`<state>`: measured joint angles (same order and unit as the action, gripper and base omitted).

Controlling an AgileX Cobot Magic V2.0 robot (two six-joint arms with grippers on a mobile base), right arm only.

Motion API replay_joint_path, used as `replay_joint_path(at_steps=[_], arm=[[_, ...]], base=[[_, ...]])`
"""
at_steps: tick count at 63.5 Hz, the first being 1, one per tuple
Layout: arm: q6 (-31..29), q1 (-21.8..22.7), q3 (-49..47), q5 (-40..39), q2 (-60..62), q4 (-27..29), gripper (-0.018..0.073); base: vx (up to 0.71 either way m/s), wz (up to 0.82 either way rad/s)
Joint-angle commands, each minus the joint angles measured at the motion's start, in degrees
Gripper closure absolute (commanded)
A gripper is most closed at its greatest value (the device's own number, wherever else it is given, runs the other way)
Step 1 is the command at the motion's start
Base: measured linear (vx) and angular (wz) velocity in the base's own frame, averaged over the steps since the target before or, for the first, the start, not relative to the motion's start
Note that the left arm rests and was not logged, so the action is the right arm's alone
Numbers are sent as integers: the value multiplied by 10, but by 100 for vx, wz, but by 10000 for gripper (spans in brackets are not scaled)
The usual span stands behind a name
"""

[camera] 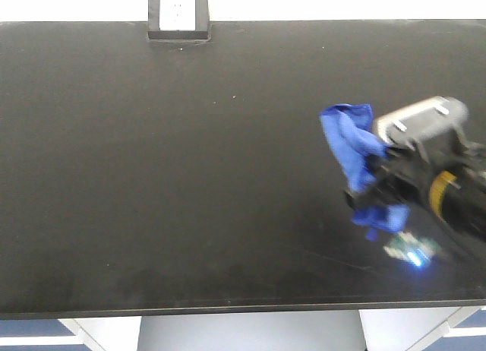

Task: Wipe right workspace with blue cloth

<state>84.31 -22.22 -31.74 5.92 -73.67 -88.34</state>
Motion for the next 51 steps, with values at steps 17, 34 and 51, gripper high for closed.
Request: replay_joint_path(at_steps=[17,34,51], arm=[[47,-1,-140,-72,-206,-74,547],[47,-7,-175,-165,-311,-72,547],[46,-137,-240,-169,-350,-15,542]], base=[[0,0],[0,0],[0,0]])
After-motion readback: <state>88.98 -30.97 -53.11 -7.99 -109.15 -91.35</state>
